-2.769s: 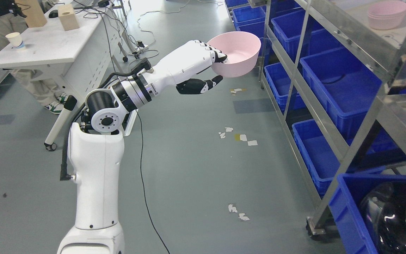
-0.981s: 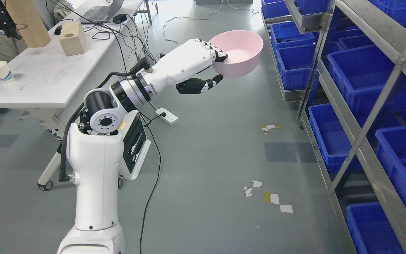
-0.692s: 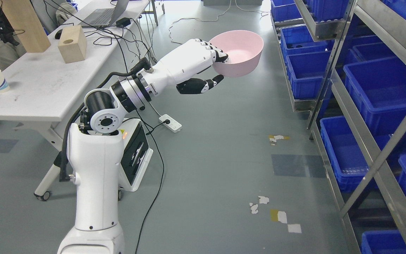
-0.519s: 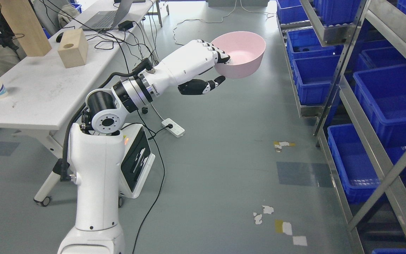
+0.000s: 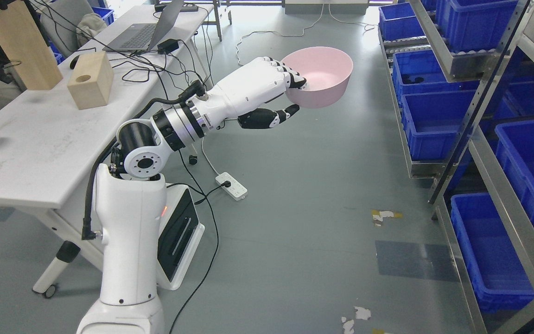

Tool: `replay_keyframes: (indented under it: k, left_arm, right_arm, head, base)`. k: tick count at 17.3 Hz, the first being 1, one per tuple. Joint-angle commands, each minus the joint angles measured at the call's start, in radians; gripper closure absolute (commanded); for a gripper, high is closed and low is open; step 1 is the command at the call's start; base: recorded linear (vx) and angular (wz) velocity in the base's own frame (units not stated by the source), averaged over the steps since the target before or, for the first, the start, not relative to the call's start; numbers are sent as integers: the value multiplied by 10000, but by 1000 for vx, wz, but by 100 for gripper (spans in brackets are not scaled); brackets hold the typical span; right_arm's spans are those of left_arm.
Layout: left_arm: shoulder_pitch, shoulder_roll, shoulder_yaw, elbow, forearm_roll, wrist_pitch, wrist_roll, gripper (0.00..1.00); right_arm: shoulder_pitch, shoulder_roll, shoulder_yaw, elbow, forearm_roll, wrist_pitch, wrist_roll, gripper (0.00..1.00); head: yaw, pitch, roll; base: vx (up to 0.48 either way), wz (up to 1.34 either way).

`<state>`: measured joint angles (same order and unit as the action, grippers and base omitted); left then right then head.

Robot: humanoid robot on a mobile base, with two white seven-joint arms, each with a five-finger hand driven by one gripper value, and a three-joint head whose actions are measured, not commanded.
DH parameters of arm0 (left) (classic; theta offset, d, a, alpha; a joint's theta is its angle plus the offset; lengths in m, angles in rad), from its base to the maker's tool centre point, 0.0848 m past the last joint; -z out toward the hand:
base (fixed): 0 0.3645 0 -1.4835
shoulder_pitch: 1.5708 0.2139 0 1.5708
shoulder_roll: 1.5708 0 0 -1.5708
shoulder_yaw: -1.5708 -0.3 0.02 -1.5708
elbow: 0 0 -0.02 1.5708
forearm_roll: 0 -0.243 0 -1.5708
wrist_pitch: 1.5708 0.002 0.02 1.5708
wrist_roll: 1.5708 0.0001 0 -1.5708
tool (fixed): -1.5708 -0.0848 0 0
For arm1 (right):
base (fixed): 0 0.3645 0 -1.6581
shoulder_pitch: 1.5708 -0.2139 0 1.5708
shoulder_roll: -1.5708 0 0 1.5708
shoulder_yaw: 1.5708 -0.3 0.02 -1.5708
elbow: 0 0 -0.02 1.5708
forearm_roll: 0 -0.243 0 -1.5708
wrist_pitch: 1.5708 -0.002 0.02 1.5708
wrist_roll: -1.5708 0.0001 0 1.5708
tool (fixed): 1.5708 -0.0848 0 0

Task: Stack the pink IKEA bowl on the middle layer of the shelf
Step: 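Hold the bowl raised in the left hand while turning to the other shelf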

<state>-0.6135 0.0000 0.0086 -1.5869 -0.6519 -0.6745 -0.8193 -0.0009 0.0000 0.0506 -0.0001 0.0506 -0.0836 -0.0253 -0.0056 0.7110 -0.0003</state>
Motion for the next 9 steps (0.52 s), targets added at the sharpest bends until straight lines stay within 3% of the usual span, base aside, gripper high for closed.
replay_keyframes:
  k: [1,4,9]
  left_arm:
    - [46,174,-40,-7,0,-4,1,97]
    - [46,174,-40,8,0,-35,1,97]
    - [46,174,-163,8,0,-66,-14,96]
  right_arm:
    - [223,-175,0,-174,0,7,-8,0]
    - [223,-175,0,-174,0,7,-8,0]
    - [223,-175,0,-174,0,7,-8,0]
  head:
    - [0,0,0]
    - [0,0,0]
    - [0,0,0]
  base:
    - [206,-194]
    - [180,-384]
    - [128,-1029]
